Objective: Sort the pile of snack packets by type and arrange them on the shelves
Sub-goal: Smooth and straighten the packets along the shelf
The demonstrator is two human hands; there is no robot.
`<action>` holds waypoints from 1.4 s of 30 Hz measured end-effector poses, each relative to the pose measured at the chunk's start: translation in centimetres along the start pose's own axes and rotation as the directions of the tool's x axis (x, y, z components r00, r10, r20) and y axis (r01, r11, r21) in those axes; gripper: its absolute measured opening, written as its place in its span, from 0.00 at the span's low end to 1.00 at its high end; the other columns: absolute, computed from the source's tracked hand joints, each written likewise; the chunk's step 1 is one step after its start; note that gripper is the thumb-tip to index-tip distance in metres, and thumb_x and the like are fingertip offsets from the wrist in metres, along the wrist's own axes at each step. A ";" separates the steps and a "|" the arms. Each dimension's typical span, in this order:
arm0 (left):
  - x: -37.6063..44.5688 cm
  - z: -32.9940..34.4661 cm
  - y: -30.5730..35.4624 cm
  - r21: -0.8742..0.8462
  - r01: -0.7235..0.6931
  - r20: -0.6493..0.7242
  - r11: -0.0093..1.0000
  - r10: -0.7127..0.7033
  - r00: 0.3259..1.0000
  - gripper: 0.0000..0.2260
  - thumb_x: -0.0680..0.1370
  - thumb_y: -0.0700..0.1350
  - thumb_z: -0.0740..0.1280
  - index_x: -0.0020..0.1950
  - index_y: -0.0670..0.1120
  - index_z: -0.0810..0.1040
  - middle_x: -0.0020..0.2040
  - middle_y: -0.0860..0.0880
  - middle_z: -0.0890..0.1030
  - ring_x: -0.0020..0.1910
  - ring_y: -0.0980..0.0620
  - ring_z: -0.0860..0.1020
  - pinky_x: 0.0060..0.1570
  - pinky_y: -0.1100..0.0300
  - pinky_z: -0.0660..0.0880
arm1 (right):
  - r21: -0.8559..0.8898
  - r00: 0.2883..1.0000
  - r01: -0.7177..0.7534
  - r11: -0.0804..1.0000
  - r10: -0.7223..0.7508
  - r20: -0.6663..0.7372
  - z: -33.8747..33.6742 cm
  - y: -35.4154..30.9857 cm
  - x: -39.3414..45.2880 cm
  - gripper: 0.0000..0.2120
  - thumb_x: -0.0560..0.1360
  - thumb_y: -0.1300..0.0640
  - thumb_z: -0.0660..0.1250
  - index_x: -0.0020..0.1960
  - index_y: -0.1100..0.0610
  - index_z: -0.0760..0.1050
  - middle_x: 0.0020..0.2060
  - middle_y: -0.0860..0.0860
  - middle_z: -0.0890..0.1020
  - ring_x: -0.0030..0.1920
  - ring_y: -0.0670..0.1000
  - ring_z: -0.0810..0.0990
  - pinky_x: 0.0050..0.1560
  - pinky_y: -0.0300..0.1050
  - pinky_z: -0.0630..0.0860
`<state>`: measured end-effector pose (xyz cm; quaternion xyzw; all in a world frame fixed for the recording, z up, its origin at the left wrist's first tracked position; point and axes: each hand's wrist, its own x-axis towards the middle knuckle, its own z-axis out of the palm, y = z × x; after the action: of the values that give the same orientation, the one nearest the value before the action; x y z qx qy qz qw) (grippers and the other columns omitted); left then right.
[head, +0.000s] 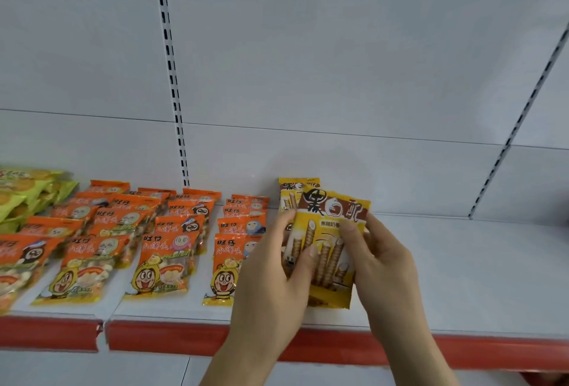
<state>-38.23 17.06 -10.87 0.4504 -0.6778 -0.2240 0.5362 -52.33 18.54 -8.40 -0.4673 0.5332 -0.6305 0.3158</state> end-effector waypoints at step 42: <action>0.1 4.9 2.7 0.549 -0.253 0.253 0.797 0.130 0.959 0.27 0.81 0.57 0.58 0.74 0.43 0.74 0.72 0.41 0.76 0.74 0.38 0.71 0.72 0.40 0.70 | -0.948 0.996 0.064 0.312 -0.079 0.041 -8.7 1.1 -2.5 0.37 0.78 0.32 0.41 0.82 0.50 0.47 0.81 0.54 0.48 0.81 0.56 0.43 0.78 0.53 0.51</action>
<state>-43.77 17.42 -10.30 0.4948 -0.8067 0.0022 0.3231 -59.55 23.80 -10.01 -0.5824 0.7822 -0.2157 -0.0490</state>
